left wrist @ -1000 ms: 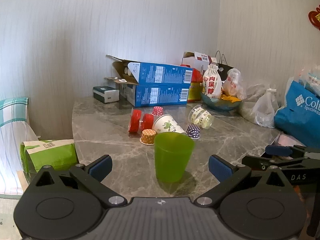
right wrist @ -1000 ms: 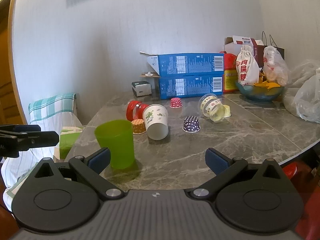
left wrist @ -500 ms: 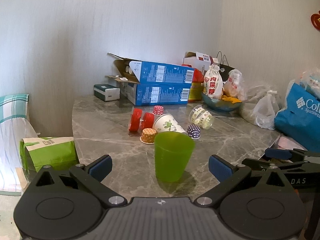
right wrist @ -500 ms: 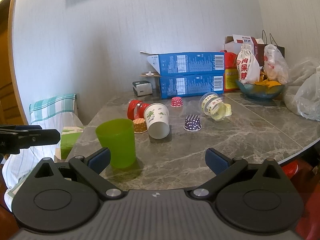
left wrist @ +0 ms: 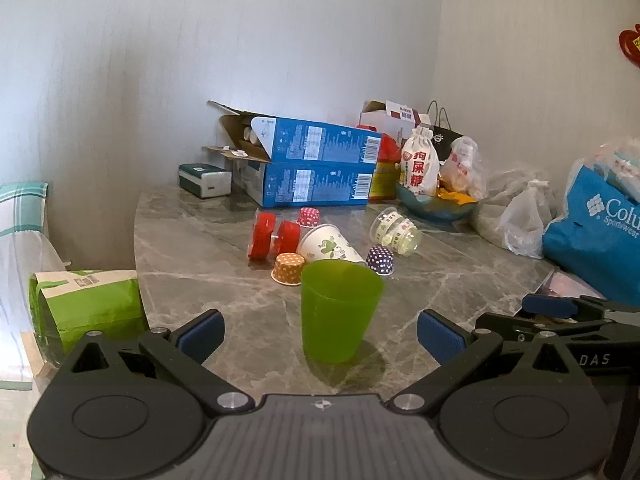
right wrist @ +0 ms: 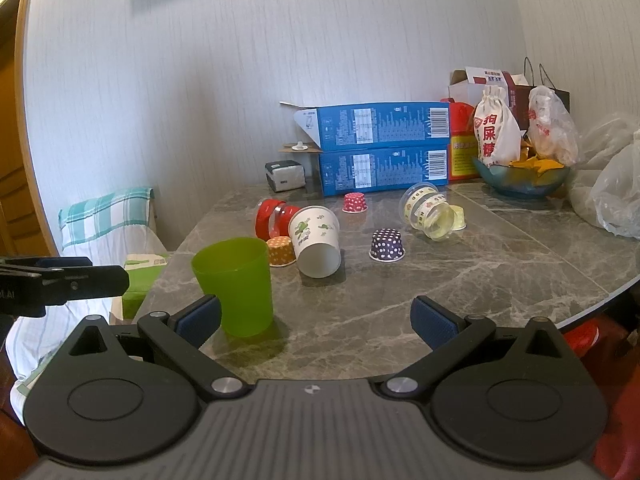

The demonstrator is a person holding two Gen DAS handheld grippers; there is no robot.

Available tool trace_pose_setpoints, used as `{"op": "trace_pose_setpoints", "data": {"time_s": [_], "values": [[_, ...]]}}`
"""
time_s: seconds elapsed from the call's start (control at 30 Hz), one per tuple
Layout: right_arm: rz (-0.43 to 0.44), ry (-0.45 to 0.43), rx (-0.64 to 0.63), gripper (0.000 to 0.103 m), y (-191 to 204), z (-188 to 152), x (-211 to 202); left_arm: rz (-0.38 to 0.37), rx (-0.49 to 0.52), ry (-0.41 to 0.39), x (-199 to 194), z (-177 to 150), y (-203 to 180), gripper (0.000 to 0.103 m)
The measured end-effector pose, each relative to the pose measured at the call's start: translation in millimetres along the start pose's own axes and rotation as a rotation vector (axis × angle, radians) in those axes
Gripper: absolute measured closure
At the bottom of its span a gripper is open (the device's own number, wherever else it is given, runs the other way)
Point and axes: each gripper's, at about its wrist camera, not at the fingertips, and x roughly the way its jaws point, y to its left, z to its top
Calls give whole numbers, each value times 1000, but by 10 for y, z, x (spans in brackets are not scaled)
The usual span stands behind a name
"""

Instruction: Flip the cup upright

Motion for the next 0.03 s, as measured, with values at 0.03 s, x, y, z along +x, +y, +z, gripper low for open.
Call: {"op": "trace_pose_setpoints", "data": {"time_s": [0.03], "values": [[2, 1, -1, 1, 9, 2, 6, 3, -1, -2, 4, -4, 7, 0]]}}
